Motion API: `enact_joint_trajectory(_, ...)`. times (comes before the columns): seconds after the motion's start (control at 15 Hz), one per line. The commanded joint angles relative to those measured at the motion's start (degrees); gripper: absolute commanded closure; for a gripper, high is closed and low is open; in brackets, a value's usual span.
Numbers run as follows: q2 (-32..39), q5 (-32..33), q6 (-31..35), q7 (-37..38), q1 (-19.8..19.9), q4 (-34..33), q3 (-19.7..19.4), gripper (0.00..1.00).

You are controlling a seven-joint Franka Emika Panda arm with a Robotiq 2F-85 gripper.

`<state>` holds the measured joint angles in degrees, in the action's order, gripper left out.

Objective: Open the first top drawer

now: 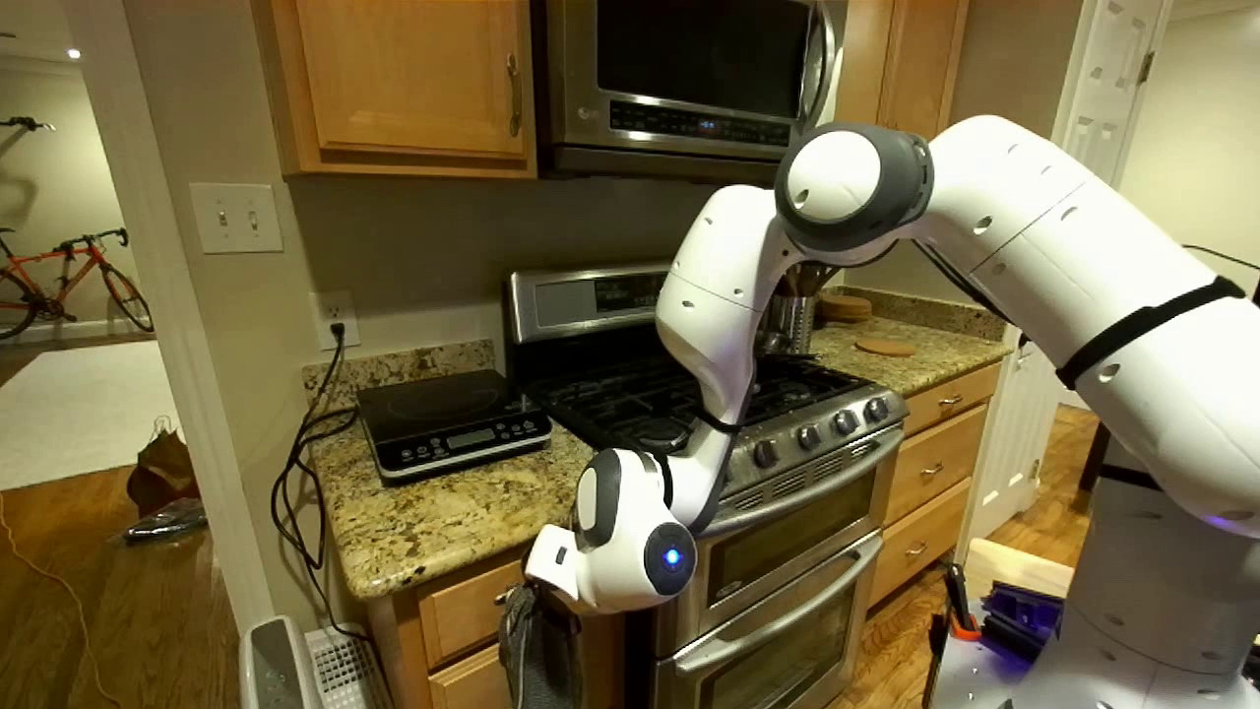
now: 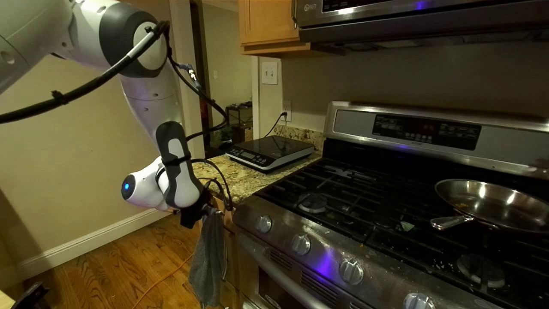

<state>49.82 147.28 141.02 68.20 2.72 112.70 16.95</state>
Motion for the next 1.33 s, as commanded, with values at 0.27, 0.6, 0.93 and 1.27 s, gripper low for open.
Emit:
enact_joint_trajectory(0.27,-0.4,2.4,-4.5,5.8,0.4,9.1,2.0,0.9)
enact_joint_trajectory(0.6,-1.4,1.5,-4.9,5.9,-0.5,11.0,3.3,0.9)
enact_joint_trajectory(0.93,-2.4,1.8,-6.3,7.2,-1.0,13.1,4.4,0.9)
enact_joint_trajectory(1.27,-1.2,1.1,-8.2,4.6,-0.8,5.8,1.6,0.73)
